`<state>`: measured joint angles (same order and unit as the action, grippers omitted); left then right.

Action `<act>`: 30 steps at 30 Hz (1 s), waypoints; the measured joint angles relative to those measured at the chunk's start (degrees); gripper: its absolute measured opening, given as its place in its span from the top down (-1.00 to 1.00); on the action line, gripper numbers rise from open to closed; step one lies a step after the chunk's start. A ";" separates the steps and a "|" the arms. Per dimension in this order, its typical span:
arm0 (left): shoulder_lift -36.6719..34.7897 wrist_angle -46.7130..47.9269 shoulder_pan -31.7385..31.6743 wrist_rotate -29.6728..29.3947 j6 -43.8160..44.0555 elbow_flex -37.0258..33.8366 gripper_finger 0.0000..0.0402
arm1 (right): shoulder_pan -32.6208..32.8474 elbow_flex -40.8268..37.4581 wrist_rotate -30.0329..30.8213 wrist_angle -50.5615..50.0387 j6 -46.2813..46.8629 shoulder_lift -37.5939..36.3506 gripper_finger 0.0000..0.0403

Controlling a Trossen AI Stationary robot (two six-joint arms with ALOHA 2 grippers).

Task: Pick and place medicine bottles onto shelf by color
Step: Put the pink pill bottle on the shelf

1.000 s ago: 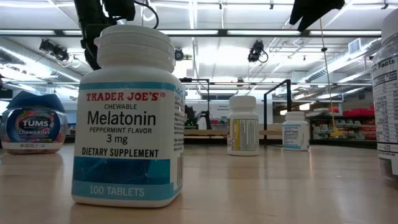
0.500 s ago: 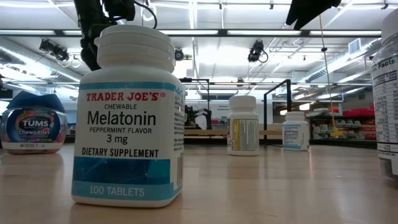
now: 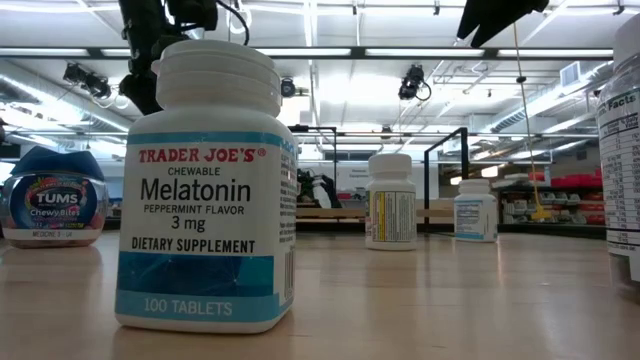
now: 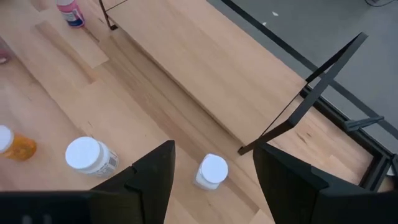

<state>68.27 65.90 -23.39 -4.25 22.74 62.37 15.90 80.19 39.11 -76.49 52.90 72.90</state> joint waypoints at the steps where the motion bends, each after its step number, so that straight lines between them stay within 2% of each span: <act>1: 0.00 -0.02 0.77 0.00 0.67 0.00 -0.75 | 0.00 -0.01 0.00 0.00 0.15 0.00 -0.11; 7: 0.04 -0.02 4.90 -0.10 -0.92 0.00 -0.75 | 0.02 -0.01 -0.14 -0.02 0.44 0.00 -0.11; 12: 1.80 0.13 5.02 -1.51 -3.49 -0.08 -0.75 | 0.02 -0.01 -0.37 -0.02 0.49 0.00 -0.11; 18: 3.10 -2.37 5.15 0.34 -6.83 -6.01 -0.75 | 0.04 -0.01 -0.59 -0.04 2.17 0.00 -0.11; 25: 3.08 -4.77 5.23 -6.89 -8.22 -10.87 -0.75 | 0.04 -0.01 -0.92 -0.07 5.37 0.00 -0.11; 30: 3.02 -10.21 5.28 -7.35 -9.78 -11.21 -0.75 | 0.02 -0.01 -1.51 -0.08 5.65 0.00 -0.11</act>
<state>71.29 55.69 -18.11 -11.60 12.96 51.16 15.92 80.18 37.60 -76.57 58.54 72.90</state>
